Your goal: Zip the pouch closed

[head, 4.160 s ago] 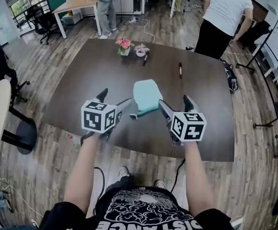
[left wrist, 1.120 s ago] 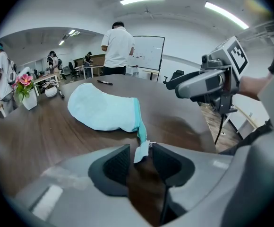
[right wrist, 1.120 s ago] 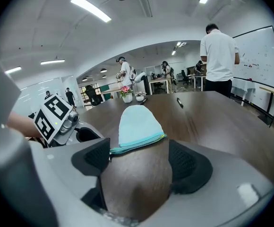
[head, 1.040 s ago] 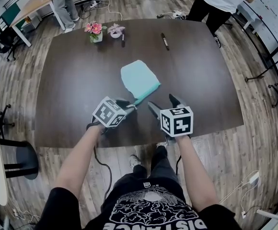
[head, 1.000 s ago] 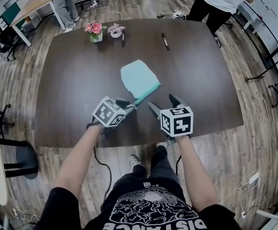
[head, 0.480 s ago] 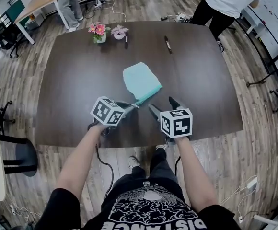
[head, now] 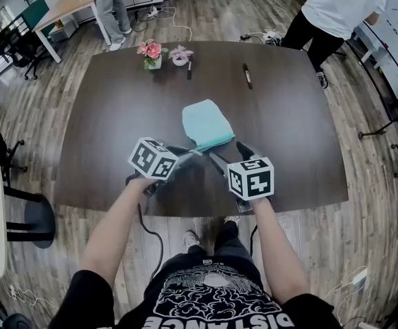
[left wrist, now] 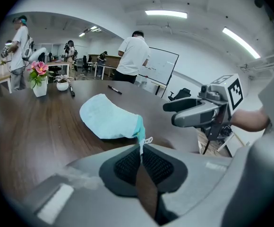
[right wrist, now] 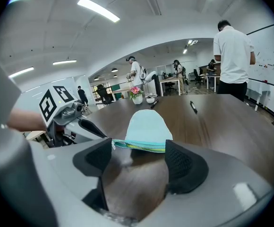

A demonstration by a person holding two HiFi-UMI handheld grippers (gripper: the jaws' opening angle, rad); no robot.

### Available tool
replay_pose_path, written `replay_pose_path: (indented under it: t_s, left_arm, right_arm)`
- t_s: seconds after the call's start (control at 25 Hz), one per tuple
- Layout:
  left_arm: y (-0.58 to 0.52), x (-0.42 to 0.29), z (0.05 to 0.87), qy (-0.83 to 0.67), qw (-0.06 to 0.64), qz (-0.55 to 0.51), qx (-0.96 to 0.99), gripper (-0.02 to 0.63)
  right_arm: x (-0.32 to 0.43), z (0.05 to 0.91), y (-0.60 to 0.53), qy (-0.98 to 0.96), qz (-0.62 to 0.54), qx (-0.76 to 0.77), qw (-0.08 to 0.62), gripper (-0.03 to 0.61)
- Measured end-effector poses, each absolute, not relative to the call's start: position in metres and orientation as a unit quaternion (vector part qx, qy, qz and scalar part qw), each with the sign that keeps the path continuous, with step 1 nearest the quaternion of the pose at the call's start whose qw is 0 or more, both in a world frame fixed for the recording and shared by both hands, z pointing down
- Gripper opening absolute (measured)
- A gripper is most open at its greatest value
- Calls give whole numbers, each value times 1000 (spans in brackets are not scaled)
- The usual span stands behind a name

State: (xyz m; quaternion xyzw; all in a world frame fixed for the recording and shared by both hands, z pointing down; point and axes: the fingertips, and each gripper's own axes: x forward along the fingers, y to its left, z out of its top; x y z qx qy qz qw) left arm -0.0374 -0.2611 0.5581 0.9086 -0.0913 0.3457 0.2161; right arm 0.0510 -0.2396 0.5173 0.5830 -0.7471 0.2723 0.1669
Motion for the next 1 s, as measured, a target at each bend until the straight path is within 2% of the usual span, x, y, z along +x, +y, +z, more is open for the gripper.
replay_pose_path:
  t_s: [0.68,1.0]
  left_arm:
    - [-288,-24,502,-108,187,337,916,21]
    - [-292,-11,489,-107,180,333,919,21]
  right_arm:
    - [26,481,-276,-814,258,503,132,302]
    - [20,475,-285,-834,258,471,124,235]
